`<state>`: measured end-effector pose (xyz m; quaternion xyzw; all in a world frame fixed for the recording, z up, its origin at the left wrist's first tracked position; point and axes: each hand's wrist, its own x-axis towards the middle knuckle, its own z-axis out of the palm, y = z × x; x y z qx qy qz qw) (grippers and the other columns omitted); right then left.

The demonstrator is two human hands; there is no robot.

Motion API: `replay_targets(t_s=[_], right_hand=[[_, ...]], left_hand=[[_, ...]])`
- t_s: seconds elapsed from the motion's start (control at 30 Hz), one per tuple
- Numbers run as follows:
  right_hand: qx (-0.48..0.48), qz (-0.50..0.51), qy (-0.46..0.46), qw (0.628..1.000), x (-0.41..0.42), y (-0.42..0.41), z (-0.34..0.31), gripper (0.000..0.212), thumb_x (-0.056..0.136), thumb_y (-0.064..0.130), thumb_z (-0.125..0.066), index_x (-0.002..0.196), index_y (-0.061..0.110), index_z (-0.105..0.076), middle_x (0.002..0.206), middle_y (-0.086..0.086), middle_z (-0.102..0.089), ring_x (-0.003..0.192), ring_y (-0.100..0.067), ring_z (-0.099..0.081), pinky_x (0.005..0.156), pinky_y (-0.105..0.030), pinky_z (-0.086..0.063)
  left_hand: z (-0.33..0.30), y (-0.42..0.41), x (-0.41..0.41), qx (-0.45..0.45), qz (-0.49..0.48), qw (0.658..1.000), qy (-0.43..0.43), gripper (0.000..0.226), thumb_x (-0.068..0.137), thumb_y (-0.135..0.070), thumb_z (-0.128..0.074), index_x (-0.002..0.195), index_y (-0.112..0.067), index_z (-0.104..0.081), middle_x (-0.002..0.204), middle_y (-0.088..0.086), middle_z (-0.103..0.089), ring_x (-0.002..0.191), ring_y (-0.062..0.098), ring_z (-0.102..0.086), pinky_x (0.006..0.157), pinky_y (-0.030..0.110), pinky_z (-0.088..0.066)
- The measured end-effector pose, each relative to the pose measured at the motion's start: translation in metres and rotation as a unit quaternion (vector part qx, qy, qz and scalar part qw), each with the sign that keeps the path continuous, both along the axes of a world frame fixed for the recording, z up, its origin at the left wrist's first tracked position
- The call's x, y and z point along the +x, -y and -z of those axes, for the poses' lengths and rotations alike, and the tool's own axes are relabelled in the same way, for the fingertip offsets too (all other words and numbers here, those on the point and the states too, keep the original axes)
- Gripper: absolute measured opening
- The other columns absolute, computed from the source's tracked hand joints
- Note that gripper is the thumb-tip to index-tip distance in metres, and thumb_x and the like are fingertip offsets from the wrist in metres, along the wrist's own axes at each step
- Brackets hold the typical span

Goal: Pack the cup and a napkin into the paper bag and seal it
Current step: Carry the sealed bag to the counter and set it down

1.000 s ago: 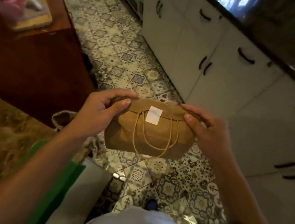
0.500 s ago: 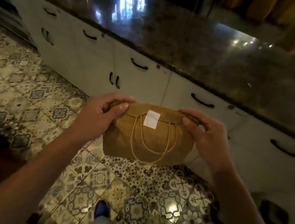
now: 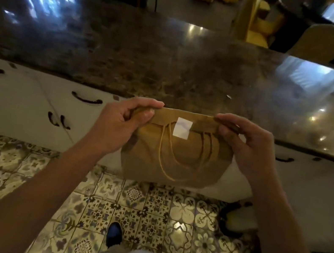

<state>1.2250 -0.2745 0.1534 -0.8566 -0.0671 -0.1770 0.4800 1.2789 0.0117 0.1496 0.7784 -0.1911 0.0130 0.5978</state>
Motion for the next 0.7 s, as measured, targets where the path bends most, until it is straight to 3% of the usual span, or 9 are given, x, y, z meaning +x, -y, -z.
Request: replay_targets(t_s=[0.07, 0.17, 0.23, 0.3, 0.37, 0.47, 0.6, 0.7], right_hand=[[0.006, 0.017, 0.01, 1.0, 0.022, -0.001, -0.007, 0.025, 0.092, 0.009, -0.071, 0.116, 0.018, -0.074, 0.11, 0.007, -0.074, 0.103, -0.002, -0.07, 0.086, -0.021, -0.056], [-0.024, 0.045, 0.033, 0.998, 0.059, 0.007, -0.022, 0.024, 0.094, 0.011, -0.07, 0.116, 0.018, -0.074, 0.108, 0.008, -0.073, 0.102, 0.0, -0.069, 0.086, -0.019, -0.056], [-0.036, 0.061, 0.051, 0.996, 0.082, 0.021, -0.035, 0.023, 0.096, 0.015, -0.069, 0.117, 0.019, -0.074, 0.108, 0.006, -0.074, 0.103, -0.006, -0.07, 0.087, -0.027, -0.058], [-0.056, 0.076, 0.08, 0.992, 0.105, 0.036, -0.044, 0.023, 0.097, 0.017, -0.068, 0.118, 0.018, -0.074, 0.112, 0.003, -0.074, 0.105, -0.013, -0.07, 0.09, -0.038, -0.059], [-0.061, 0.088, 0.095, 0.99, 0.128, 0.049, -0.049, 0.022, 0.097, 0.016, -0.068, 0.118, 0.018, -0.074, 0.113, 0.003, -0.074, 0.107, -0.012, -0.07, 0.092, -0.04, -0.058], [-0.039, 0.1, 0.102, 0.989, 0.161, 0.072, -0.051, 0.023, 0.096, 0.014, -0.069, 0.117, 0.017, -0.075, 0.112, 0.002, -0.075, 0.107, -0.011, -0.07, 0.093, -0.04, -0.058], [-0.033, 0.094, 0.107, 0.989, 0.21, 0.109, -0.052, 0.023, 0.095, 0.013, -0.069, 0.116, 0.02, -0.074, 0.109, 0.009, -0.075, 0.106, -0.007, -0.07, 0.089, -0.024, -0.055], [-0.022, 0.076, 0.097, 0.992, 0.251, 0.136, -0.054, 0.023, 0.095, 0.011, -0.069, 0.116, 0.017, -0.074, 0.109, 0.011, -0.074, 0.105, 0.0, -0.069, 0.086, -0.014, -0.051]], left_hand=[[-0.009, 0.001, 0.034, 0.01, 0.031, 0.999, 0.022, 0.032, 0.1, -0.016, -0.058, 0.109, -0.045, -0.067, 0.103, -0.036, -0.069, 0.099, -0.005, -0.067, 0.078, 0.011, -0.052], [-0.021, 0.01, 0.087, 0.016, 0.058, 0.996, 0.066, 0.03, 0.101, -0.018, -0.057, 0.113, -0.045, -0.067, 0.112, -0.025, -0.07, 0.102, 0.002, -0.067, 0.08, 0.016, -0.054], [-0.031, 0.024, 0.117, 0.007, 0.07, 0.994, 0.08, 0.027, 0.101, -0.018, -0.058, 0.116, -0.038, -0.068, 0.115, -0.017, -0.07, 0.104, 0.004, -0.067, 0.082, 0.017, -0.054], [-0.044, 0.04, 0.145, 0.007, 0.084, 0.992, 0.098, 0.025, 0.101, -0.016, -0.058, 0.119, -0.03, -0.069, 0.114, -0.022, -0.07, 0.105, -0.001, -0.066, 0.085, 0.015, -0.053], [-0.053, 0.056, 0.174, 0.007, 0.098, 0.99, 0.096, 0.025, 0.101, -0.015, -0.058, 0.12, -0.025, -0.07, 0.111, -0.029, -0.068, 0.105, -0.007, -0.065, 0.085, 0.011, -0.052], [-0.06, 0.084, 0.213, 0.022, 0.113, 0.987, 0.109, 0.025, 0.101, -0.016, -0.058, 0.121, -0.027, -0.068, 0.115, -0.025, -0.066, 0.107, -0.007, -0.064, 0.087, 0.012, -0.052], [-0.061, 0.123, 0.258, -0.001, 0.11, 0.988, 0.112, 0.024, 0.099, -0.014, -0.061, 0.122, -0.021, -0.062, 0.113, -0.013, -0.065, 0.092, -0.003, -0.069, 0.072, 0.014, -0.056], [-0.059, 0.151, 0.289, 0.0, 0.09, 0.991, 0.096, 0.022, 0.099, -0.014, -0.061, 0.119, -0.02, -0.061, 0.113, -0.013, -0.061, 0.092, -0.004, -0.068, 0.068, 0.013, -0.055]])
